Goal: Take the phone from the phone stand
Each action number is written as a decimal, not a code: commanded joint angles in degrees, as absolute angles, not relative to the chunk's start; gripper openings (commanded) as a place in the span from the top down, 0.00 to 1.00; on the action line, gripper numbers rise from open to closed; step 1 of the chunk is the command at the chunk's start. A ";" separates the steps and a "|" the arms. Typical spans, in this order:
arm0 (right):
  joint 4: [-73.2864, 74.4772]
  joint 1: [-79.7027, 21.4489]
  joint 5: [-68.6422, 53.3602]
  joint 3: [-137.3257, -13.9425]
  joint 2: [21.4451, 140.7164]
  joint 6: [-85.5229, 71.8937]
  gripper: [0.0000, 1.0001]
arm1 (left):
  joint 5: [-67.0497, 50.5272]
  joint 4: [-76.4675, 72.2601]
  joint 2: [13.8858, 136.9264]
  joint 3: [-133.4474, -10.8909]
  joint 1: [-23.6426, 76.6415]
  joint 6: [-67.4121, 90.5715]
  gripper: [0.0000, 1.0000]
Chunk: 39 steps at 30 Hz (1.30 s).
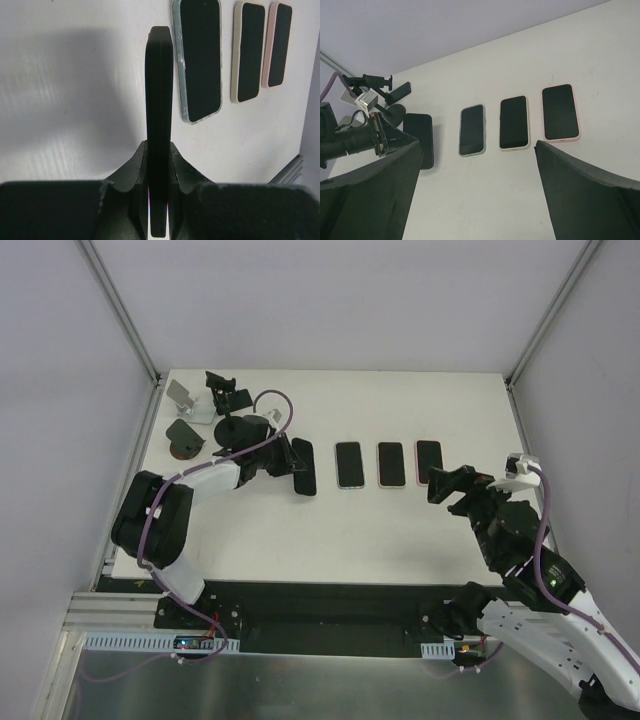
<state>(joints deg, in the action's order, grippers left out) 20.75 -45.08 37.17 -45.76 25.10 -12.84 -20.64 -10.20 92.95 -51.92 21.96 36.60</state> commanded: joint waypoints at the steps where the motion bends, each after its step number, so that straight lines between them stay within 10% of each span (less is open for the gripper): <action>1: 22.67 -44.91 36.47 -48.95 25.58 -9.93 0.03 | -27.51 -15.56 97.02 -59.92 21.18 42.27 1.00; 26: 27.16 -44.83 36.21 -51.33 28.48 -3.34 0.02 | -30.41 -14.15 114.17 -70.40 20.57 42.10 0.96; 39: 27.60 -44.82 35.07 -51.50 28.48 -3.60 0.03 | -27.16 -8.18 115.31 -72.69 20.48 38.06 0.55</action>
